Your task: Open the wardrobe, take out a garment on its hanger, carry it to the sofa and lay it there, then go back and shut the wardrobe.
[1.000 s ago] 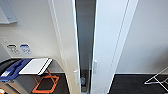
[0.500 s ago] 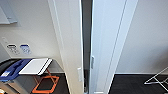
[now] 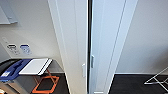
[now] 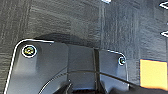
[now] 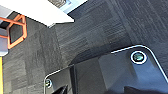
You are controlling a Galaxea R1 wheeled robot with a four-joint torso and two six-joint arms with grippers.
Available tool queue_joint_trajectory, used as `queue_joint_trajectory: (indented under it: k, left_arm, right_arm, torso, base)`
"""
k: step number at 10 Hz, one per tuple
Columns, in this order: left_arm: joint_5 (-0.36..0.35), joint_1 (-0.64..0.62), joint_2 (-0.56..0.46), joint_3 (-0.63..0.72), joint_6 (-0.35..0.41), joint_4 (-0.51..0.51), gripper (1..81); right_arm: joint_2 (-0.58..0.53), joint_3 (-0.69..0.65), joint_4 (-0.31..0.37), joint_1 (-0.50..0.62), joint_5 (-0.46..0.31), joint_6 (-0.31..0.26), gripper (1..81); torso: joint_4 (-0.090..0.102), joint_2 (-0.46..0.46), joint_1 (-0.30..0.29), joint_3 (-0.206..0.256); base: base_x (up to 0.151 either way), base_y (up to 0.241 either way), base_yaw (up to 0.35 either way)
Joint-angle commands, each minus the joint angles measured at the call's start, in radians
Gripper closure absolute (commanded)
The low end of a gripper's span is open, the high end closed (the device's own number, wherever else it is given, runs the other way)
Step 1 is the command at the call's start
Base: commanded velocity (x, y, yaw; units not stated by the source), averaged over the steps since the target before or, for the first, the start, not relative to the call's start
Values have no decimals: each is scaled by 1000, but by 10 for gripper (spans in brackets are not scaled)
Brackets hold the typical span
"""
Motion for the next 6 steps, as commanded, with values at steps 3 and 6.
queue_joint_trajectory:
  k: [3, 6]
  left_arm:
    - [7, 106, -22, -57, 45, 144, 10]
    - [-119, 196, 15, -151, 45, 196, 10]
  right_arm:
    - [20, -121, -164, -141, -6, -8, 10]
    - [63, -202, -176, -224, -3, -13, 10]
  torso:
    - [0, 0, 0, 0]
    - [0, -1, -1, 1]
  base:
    - [0, 0, 0]
    - [0, 0, 0]
